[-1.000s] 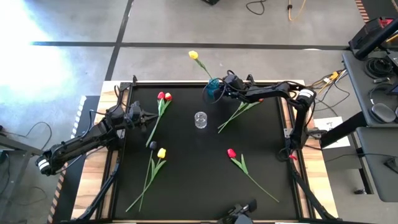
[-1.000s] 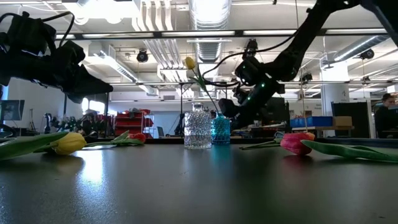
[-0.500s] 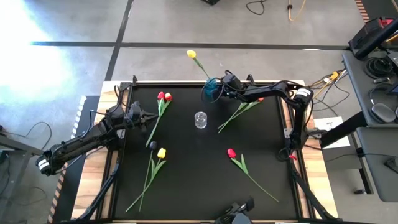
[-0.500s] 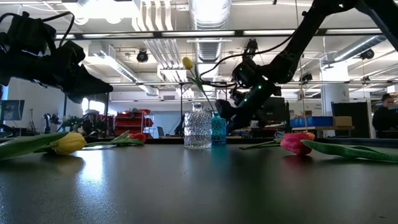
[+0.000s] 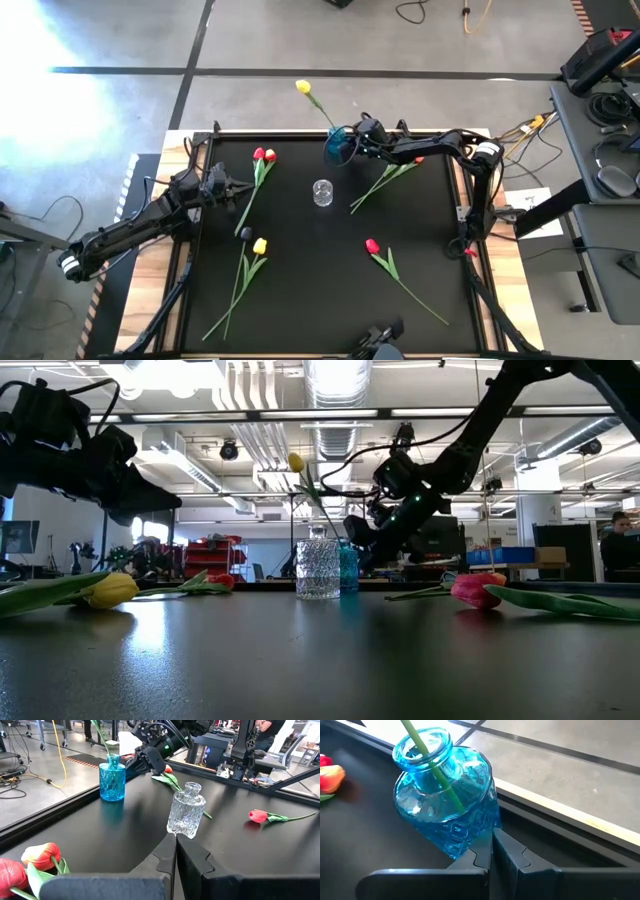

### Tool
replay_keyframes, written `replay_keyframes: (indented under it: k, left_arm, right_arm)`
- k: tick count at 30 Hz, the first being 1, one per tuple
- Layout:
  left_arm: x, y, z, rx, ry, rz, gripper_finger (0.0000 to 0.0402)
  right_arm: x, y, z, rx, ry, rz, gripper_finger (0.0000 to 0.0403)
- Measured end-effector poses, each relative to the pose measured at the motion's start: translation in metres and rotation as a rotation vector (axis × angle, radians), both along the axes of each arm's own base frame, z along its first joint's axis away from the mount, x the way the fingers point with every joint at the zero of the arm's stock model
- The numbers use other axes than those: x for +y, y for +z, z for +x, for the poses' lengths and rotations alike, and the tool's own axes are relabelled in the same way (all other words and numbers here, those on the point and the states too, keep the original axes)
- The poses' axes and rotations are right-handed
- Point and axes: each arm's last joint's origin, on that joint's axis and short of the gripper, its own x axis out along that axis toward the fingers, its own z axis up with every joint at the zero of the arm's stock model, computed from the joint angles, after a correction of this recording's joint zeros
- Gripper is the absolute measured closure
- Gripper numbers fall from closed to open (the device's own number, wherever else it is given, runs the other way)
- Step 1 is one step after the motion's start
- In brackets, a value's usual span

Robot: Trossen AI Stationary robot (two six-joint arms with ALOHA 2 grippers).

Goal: Sort flowers into vase by color
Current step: Put the right yellow tulip into the blue vase

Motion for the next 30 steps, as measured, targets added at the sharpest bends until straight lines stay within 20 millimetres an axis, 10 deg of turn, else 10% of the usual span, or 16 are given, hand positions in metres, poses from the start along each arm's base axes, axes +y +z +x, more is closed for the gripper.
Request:
replay_keyframes:
  k: [14,30]
  left_arm:
    - [0.000,0.000,0.000,0.000,0.000,0.000,0.0402]
    - [0.000,0.000,0.000,0.000,0.000,0.000,0.0402]
  right_arm:
    - [-0.002,-0.034,0.010,-0.028,0.066,0.051,0.0394]
    - [-0.004,-0.020,0.020,-0.062,0.192,-0.019,0.0394]
